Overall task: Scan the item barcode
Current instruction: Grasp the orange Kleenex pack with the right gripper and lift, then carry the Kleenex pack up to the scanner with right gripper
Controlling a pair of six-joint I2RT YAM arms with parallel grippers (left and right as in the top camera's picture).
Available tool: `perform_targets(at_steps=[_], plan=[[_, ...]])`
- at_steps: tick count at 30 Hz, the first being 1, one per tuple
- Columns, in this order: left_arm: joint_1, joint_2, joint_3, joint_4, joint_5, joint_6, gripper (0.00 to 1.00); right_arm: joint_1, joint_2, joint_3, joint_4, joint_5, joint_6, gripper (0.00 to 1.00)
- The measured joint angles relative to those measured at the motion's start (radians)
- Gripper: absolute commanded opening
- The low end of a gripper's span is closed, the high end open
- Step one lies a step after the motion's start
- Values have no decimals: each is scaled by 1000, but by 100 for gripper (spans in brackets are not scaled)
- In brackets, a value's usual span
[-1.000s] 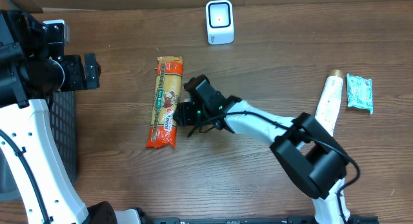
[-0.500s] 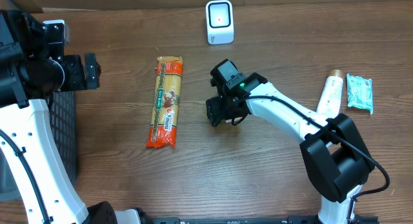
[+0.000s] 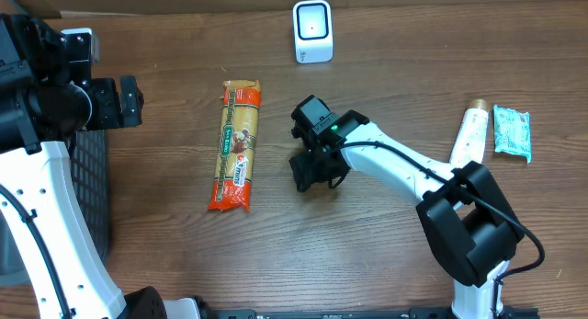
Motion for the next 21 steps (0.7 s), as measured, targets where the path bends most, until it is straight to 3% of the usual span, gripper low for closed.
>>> perform_targets(at_steps=[6, 13, 21], plan=[[0, 0, 0, 0, 0, 0, 100, -111, 0, 0, -64, 67, -6, 66], [0, 0, 0, 0, 0, 0, 100, -302, 0, 0, -27, 77, -10, 70], [0, 0, 0, 0, 0, 0, 100, -438, 0, -1, 69, -249, -9, 68]])
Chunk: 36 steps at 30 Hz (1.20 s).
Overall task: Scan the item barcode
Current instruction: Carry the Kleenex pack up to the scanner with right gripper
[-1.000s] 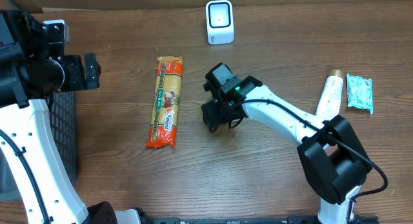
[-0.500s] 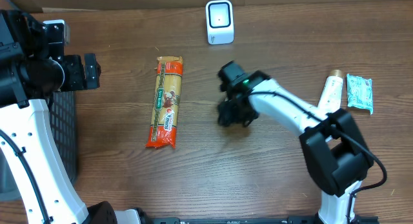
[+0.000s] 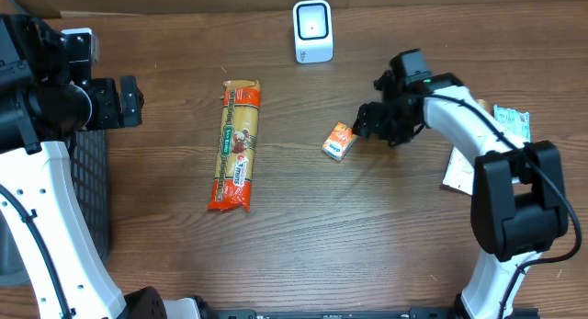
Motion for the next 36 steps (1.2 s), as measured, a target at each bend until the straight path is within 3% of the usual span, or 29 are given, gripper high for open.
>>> perform_targets(at_steps=[4, 14, 20, 22, 28, 32, 36], plan=[[0, 0, 0, 0, 0, 0, 100, 18, 0, 0, 23, -74, 51, 62], [0, 0, 0, 0, 0, 0, 100, 95, 25, -1, 48, -11, 354, 57], [0, 0, 0, 0, 0, 0, 100, 156, 48, -18, 68, 103, 518, 47], [0, 0, 0, 0, 0, 0, 100, 167, 55, -30, 92, 129, 554, 38], [0, 0, 0, 0, 0, 0, 100, 169, 52, -55, 145, 149, 603, 4], [0, 0, 0, 0, 0, 0, 100, 169, 44, -66, 154, 153, 592, 4], [0, 0, 0, 0, 0, 0, 100, 157, 44, -66, 158, 101, 483, 4]])
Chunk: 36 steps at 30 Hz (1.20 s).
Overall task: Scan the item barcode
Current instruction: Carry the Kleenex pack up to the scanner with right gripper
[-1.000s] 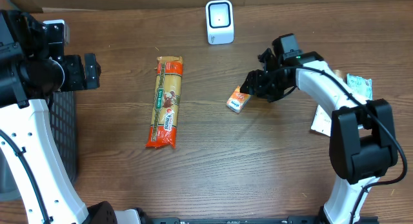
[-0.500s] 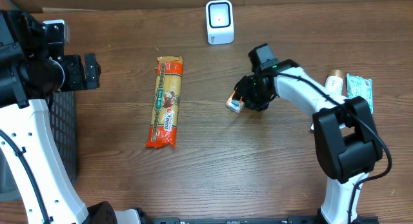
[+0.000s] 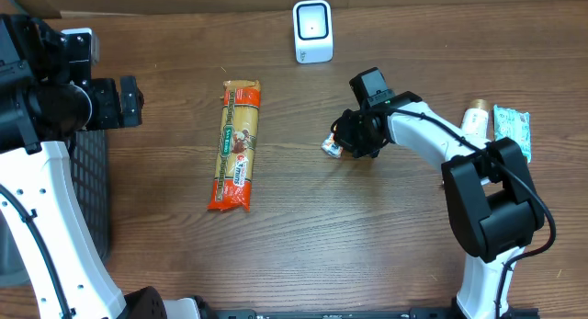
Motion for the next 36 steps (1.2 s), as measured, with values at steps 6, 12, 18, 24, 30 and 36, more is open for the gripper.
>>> perform_targets(at_steps=[6, 12, 18, 24, 30, 36], plan=[[0, 0, 0, 0, 0, 0, 100, -80, -24, 0, -11, -377, -298, 4], [0, 0, 0, 0, 0, 0, 100, -193, -166, 3, -8, -733, -472, 4], [0, 0, 0, 0, 0, 0, 100, -211, -205, 15, 14, -1040, -557, 3], [0, 0, 0, 0, 0, 0, 100, -210, -207, 15, 23, -1172, -567, 4], [0, 0, 0, 0, 0, 0, 100, -211, -253, 15, 72, -1203, -526, 4], [0, 0, 0, 0, 0, 0, 100, -211, -352, 18, 253, -1210, -373, 4]])
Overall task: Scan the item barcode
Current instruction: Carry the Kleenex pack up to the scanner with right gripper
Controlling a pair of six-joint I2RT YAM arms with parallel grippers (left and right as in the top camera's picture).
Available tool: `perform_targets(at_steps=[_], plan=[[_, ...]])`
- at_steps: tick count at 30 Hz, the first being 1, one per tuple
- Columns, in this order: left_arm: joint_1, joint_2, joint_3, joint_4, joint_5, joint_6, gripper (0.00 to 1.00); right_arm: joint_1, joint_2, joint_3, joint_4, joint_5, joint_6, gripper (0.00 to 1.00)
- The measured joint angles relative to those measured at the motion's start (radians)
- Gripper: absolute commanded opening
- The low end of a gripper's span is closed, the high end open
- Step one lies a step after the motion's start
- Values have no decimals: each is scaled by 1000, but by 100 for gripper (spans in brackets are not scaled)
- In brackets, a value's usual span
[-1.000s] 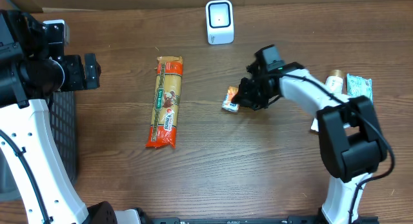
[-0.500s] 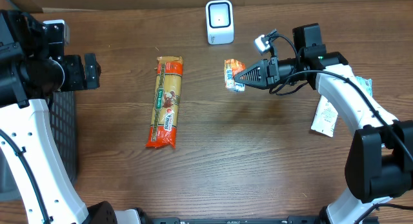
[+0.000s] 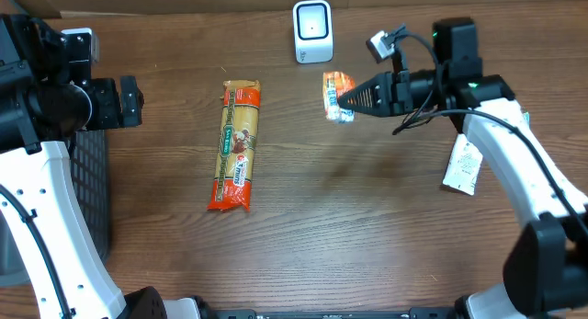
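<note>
A small orange packet (image 3: 336, 95) hangs above the table, with my right gripper (image 3: 345, 99) shut on its right side. The packet is just below and to the right of the white barcode scanner (image 3: 312, 31), which stands at the back edge with its face toward the table. My right arm reaches in from the right, fingers pointing left. My left gripper (image 3: 127, 101) stays at the far left, away from the packet. Its jaws do not show clearly.
A long orange and green pasta pack (image 3: 236, 145) lies left of centre. A white tube (image 3: 463, 165) lies at the right, partly under my right arm. A black basket (image 3: 92, 186) stands at the left edge.
My right gripper was low over the orange packet on the table. Now it holds the packet up, farther back and close to the scanner. The left arm has not moved.
My right gripper was first low at mid-table, right of the pasta pack. Then the orange packet lay on the wood with the gripper just to its right. Then the gripper was at the packet. Now the packet is held near the scanner.
</note>
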Motion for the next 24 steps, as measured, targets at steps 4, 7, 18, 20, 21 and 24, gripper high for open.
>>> perform_targets(at_steps=[4, 7, 18, 20, 21, 24], plan=[[0, 0, 0, 0, 0, 0, 100, 0, -48, 7, 268, 0, 201, 4], [0, 0, 0, -1, 0, 0, 100, 0, -59, 14, 579, -1, 390, 3], [0, 0, 0, 0, 0, 0, 100, 24, -31, 24, 766, 17, 643, 4], [0, 0, 0, 0, 0, 0, 100, 40, -4, 28, 617, 56, 589, 4], [0, 0, 0, 0, -1, 0, 100, 48, 13, 30, 527, 91, 558, 4], [0, 0, 0, 0, 0, 0, 100, 58, 56, 30, 215, 244, 422, 4]])
